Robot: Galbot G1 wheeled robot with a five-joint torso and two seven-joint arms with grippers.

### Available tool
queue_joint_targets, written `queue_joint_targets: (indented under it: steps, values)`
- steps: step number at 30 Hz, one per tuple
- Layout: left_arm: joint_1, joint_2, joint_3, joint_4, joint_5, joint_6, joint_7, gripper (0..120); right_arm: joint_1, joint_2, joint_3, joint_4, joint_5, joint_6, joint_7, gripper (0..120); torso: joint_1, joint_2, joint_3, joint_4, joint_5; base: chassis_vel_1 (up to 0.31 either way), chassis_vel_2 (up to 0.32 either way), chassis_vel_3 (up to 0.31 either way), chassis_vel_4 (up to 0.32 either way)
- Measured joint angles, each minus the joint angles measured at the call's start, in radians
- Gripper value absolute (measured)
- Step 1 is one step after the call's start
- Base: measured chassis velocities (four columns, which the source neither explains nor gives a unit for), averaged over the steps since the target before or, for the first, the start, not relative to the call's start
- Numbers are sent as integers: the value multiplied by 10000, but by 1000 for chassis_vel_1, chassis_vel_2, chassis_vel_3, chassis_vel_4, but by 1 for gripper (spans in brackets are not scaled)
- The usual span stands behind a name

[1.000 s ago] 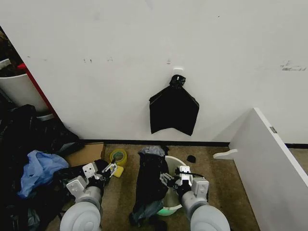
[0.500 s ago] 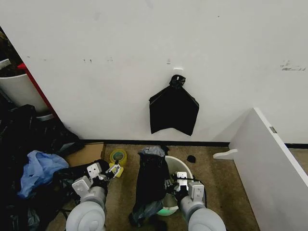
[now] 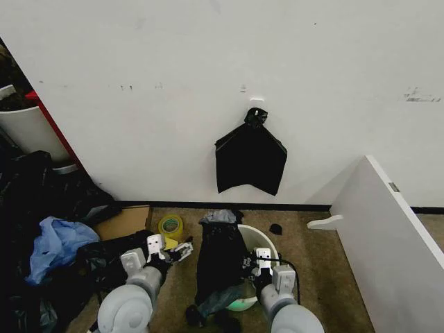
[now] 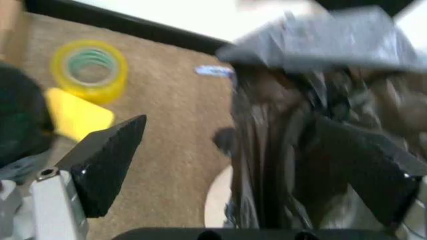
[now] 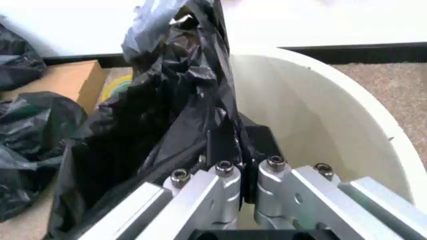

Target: Place the garbage bag over the trash bin.

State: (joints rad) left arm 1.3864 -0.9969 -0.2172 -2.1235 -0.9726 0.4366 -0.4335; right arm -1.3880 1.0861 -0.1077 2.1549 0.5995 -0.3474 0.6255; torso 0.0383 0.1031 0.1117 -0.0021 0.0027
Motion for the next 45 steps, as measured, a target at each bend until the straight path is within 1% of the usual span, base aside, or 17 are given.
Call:
queue_joint_targets:
  steps: [3,9,14,17,23,27,28,29,31,32,34,35,39,40,41,42,45]
  values:
    - [-269,44,178,355,280,206,533,100,-63,-52,83,78,-30,14,12,0,0,0,0,0,0,0,0,0,0]
    - [-427,-67,346,790,358,626,540,100,-29,-131,8,103,-10,24,23,0,0,0,0,2,0,0,0,0,0]
    - [-578,-307,588,1024,567,772,1032,100,-41,-167,-24,92,-3,80,-2,0,0,0,0,0,0,0,0,0,0]
    - [-621,-401,706,1032,571,967,1040,100,-29,-177,-82,90,1,85,-37,0,0,0,0,2,1,0,0,0,0]
    - [-870,-507,1166,1220,580,1249,945,95,-66,-151,-116,96,-56,97,-74,0,0,0,0,0,1,0,0,0,0]
    - [-1077,-693,1533,1568,765,1338,820,80,-88,-111,-111,88,-247,188,-122,0,0,0,0,1,1,0,0,0,0]
    - [-1077,-693,1533,1568,765,1338,820,80,-88,-111,-111,88,-247,188,-122,0,0,0,0,1,1,0,0,0,0]
    - [-1098,-727,1567,1628,790,1332,840,77,-95,-108,-110,87,-269,196,-130,0,0,0,0,1,1,0,0,0,0]
    - [-1156,-867,1659,1870,882,1306,973,68,-130,-104,-108,78,-345,230,-156,0,0,0,0,1,1,0,0,0,0]
    - [-1172,-942,1670,1987,963,1229,1076,61,-143,-103,-107,62,-384,252,-164,0,-1,1,-2,1,3,0,0,0,0]
    - [-1148,-1004,1629,2067,1071,1097,1189,54,-159,-114,-98,28,-448,351,-186,0,-1,3,-3,3,3,0,0,0,0]
    - [-1148,-1004,1629,2067,1071,1097,1189,54,-159,-114,-98,28,-448,351,-186,0,-1,3,-3,3,3,0,0,0,0]
    - [-962,-941,1261,1932,816,1042,1243,36,-188,-149,85,-113,-672,987,-340,0,0,2,-1,0,-3,0,0,0,0]
    - [-962,-941,1261,1932,816,1042,1243,36,-188,-149,85,-113,-672,987,-340,0,0,2,-1,0,-3,0,0,0,0]
    - [-926,-903,1144,1885,735,1023,1253,31,-197,-154,151,-112,-672,1072,-346,0,0,3,-1,0,-2,0,0,0,0]
    - [-906,-881,1063,1856,694,1000,1265,30,-210,-158,195,-105,-665,1115,-346,0,0,3,-1,0,0,0,0,0,0]
    - [-797,-762,719,1722,496,847,1337,14,-319,-197,485,129,-578,1300,-344,0,0,2,0,0,0,0,0,0,0]
